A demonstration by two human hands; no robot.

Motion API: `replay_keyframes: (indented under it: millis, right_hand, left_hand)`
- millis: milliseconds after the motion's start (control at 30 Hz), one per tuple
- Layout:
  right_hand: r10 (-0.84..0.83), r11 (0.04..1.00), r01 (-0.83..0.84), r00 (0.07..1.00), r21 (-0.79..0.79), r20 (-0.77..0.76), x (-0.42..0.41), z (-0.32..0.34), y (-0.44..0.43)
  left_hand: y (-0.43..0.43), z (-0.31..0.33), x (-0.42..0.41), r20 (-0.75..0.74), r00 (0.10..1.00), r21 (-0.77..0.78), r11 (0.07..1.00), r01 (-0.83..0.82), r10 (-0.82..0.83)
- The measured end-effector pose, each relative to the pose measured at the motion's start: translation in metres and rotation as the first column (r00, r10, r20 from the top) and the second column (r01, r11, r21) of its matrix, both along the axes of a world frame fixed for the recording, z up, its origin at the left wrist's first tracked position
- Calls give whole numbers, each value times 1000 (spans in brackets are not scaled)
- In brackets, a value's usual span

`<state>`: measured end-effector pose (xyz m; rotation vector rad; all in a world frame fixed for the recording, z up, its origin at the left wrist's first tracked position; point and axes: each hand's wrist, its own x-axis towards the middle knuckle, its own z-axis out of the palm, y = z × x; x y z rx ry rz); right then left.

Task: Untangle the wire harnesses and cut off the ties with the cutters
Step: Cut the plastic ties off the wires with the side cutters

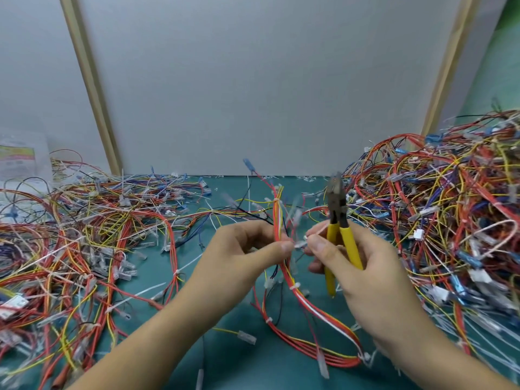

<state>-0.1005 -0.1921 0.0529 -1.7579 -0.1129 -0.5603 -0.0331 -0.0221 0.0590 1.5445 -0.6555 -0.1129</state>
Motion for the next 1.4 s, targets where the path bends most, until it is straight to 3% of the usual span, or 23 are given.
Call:
replay_keyframes:
  millis: [200,333,567,800,933,1067,1400]
  right_hand:
    - [-62,986,59,998,-154,-14,4,-4,-7]
    - [-62,996,60,998,-59,-26,7,-1,-8]
    - [-32,999,30,998,-38,-50,6,-2,-8]
    - [-6,1000,8,997,29,-81,4,8,-12]
    - [128,991,-120,982,60,-137,0,11,-9]
    - [236,972,-229,951,57,-199,-3,12,-4]
    - [206,970,-233,935,-63,-289,-6,18,-3]
  left_hand:
    - [-1,-2,-2,91,995,134,990,-46,34]
    - [0,2,-2,51,999,161,987,-12,4]
    - [2,2,1,-111,988,-17,994,109,-110]
    - [8,1,13,-86,995,-154,987,-55,42]
    - [12,4,17,-158,987,-259,965,-51,10]
    - [13,4,19,-178,984,-282,959,-36,-15]
    - [14,2,14,-37,999,-131,991,28,-33]
